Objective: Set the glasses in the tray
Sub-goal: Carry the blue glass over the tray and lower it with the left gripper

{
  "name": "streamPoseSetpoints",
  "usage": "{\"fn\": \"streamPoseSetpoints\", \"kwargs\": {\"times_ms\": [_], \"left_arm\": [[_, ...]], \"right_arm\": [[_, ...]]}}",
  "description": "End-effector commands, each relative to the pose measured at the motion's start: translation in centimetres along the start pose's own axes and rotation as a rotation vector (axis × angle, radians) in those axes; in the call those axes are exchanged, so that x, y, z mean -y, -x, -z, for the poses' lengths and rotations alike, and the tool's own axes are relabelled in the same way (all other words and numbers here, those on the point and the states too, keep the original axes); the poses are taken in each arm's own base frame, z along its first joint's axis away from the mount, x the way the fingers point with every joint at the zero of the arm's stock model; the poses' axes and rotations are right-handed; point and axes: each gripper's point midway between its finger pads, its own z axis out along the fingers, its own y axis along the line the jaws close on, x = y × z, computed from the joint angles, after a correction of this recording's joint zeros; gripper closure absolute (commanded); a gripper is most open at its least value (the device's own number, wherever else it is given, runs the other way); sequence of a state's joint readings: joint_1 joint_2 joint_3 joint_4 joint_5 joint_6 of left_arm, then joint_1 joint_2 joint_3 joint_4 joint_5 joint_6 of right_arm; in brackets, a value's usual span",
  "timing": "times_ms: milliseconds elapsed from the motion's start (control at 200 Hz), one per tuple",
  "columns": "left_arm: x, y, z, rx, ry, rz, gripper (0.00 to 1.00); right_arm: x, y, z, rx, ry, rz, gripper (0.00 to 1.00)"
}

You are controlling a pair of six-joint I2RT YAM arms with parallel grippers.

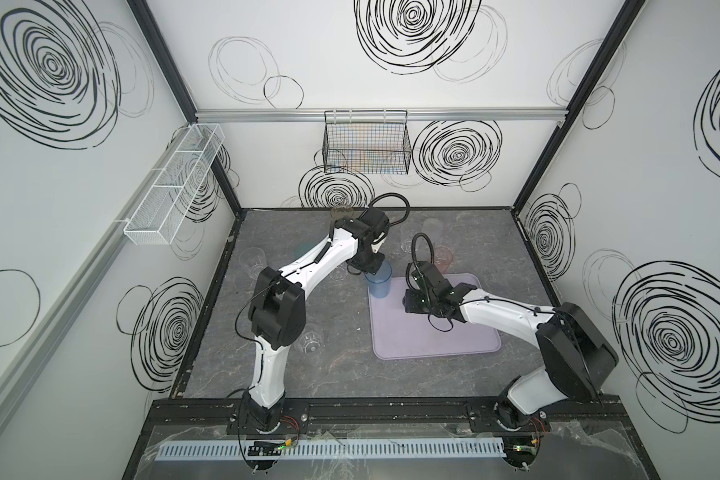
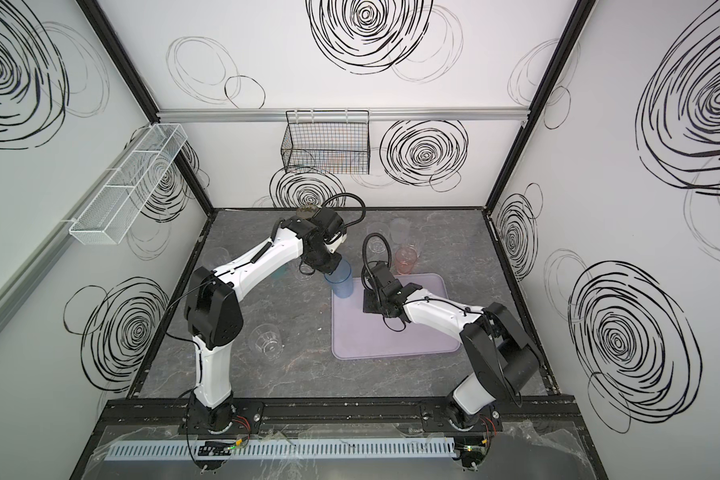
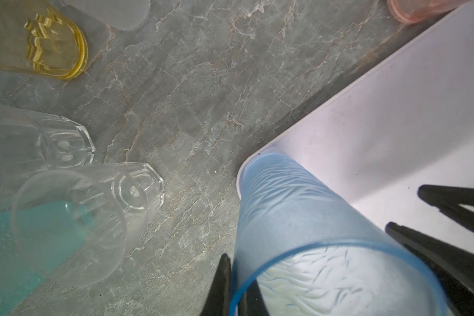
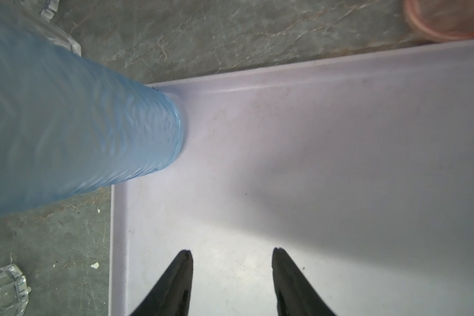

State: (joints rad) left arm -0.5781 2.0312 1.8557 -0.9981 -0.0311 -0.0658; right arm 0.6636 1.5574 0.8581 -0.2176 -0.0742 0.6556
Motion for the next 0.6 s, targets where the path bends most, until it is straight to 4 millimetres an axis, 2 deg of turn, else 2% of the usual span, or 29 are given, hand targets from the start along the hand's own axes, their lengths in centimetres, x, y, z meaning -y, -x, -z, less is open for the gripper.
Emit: {"fn": "streamPoseSetpoints", "kwargs": {"times_ms": [0, 145, 325, 450, 595], "left_arm": [[0.3, -0.3, -0.6, -0.034, 0.007, -0.019, 0.89], [0.2, -0.1, -0.1, -0.016, 0.011, -0.016, 0.72], [0.1, 1.3, 2.1, 0.065, 0.007, -0.001, 0.57], [0.4, 2.6, 4.5, 0.133, -0.017, 0.015, 0.54], [0.5, 2.9, 7.1, 0.203, -0.04, 0.016, 0.52]], "right_arm": [[-1.1, 0.5, -0.6, -0.001, 0.013, -0.002, 0.49], [-1.2, 0.6, -0.9, -0.005, 0.013, 0.001, 0.49], [-1.1, 0.7, -1.0, -0.004, 0.005, 0.004, 0.49], [-0.8, 0.9, -1.1, -0.005, -0.004, -0.001, 0.49], [-0.7, 1.6, -0.8, 0.012, -0.008, -0.009, 0.49]]}}
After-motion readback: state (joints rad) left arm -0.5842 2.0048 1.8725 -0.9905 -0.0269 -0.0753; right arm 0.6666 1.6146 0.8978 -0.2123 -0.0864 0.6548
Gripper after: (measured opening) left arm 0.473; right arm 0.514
